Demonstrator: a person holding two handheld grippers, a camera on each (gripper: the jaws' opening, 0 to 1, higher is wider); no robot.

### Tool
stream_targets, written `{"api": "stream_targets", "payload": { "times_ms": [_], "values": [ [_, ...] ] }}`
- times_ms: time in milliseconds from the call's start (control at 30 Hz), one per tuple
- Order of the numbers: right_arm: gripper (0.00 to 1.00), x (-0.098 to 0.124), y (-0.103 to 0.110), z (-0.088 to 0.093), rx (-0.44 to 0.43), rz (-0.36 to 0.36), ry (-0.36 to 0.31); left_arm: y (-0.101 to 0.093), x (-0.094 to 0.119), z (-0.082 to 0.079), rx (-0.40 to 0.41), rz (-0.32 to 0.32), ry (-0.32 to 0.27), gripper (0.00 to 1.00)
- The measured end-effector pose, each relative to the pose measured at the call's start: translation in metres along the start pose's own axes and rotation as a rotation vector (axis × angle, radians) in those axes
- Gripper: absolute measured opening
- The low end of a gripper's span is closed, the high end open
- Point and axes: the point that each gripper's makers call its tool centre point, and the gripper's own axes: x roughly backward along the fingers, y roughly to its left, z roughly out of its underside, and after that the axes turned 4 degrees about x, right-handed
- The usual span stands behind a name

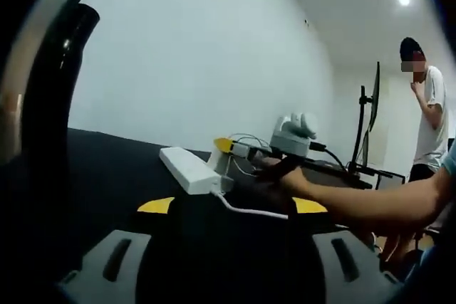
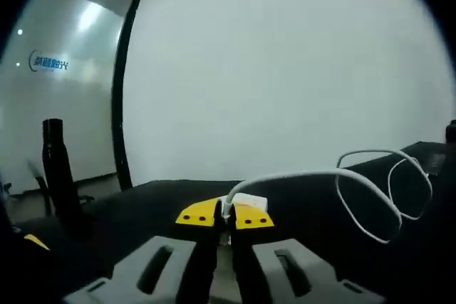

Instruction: Connect the charging cable to the phone, plug the charger into the socket, and turn on the power strip switch to charge the phone.

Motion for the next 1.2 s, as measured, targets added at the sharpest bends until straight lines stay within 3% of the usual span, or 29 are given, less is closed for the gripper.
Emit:
{"api": "stream_targets", "payload": {
  "times_ms": [67,100,133,200,233,267,300,367,467,600,767,833,867,967,1033,1100,1200],
  "values": [
    [0.05,-0.001,0.000,0.000,0.000,0.003,0.044,0.000,0.000,0.000,-0.003,-0.001,0.000,0.58],
    [0.05,-0.001,0.001,0.001,0.004,0.006,0.030,0.000,0.000,0.001,-0.005,0.000,0.001,0.58],
    [0.05,0.001,0.002,-0.004,-0.015,0.003,-0.025,0.000,0.000,0.001,-0.006,-0.001,0.001,0.58],
    [0.10,0.004,-0.010,0.000,-0.112,0.047,0.010,0.004,-0.001,0.001,-0.012,-0.010,0.004,0.58],
    [0.13,0.003,-0.011,0.001,-0.139,0.033,0.012,0.005,0.000,0.000,-0.004,-0.018,0.000,0.58],
    [0.19,0.004,-0.010,0.001,-0.111,0.002,0.015,0.005,0.001,-0.001,0.004,-0.015,-0.009,0.58],
    [0.22,0.004,-0.007,0.002,-0.182,-0.028,0.060,0.006,0.001,-0.002,0.011,-0.019,-0.015,0.58],
    [0.30,0.012,-0.009,-0.008,-0.261,-0.047,0.044,0.007,0.001,-0.004,0.022,-0.026,-0.021,0.58],
    [0.31,0.030,-0.012,-0.014,-0.243,-0.059,0.048,0.011,-0.001,-0.002,0.021,-0.036,-0.007,0.58],
    [0.32,0.057,-0.018,-0.016,-0.071,-0.117,0.064,0.006,-0.002,0.001,-0.012,-0.039,0.016,0.58],
    [0.33,0.093,-0.027,-0.023,-0.039,-0.211,0.102,-0.006,-0.006,-0.001,-0.032,-0.042,0.039,0.59],
    [0.33,0.104,-0.025,-0.024,-0.054,-0.284,0.123,-0.010,-0.010,-0.002,-0.054,-0.048,0.048,0.59],
    [0.33,0.105,-0.027,-0.022,-0.039,-0.275,0.131,-0.008,-0.013,-0.002,-0.081,-0.058,0.053,0.59],
    [0.39,0.095,-0.021,-0.009,0.170,-0.296,0.105,0.005,-0.033,-0.006,-0.190,-0.099,0.090,0.59],
    [0.45,0.081,-0.013,0.014,0.261,-0.303,0.158,0.012,-0.042,-0.009,-0.174,-0.097,0.094,0.59],
    [0.46,0.070,-0.009,0.035,0.260,-0.297,0.218,0.011,-0.047,-0.009,-0.135,-0.068,0.071,0.59],
    [0.45,0.058,-0.003,0.052,0.185,-0.297,0.277,0.019,-0.053,0.003,-0.118,-0.069,0.090,0.59]
  ]
}}
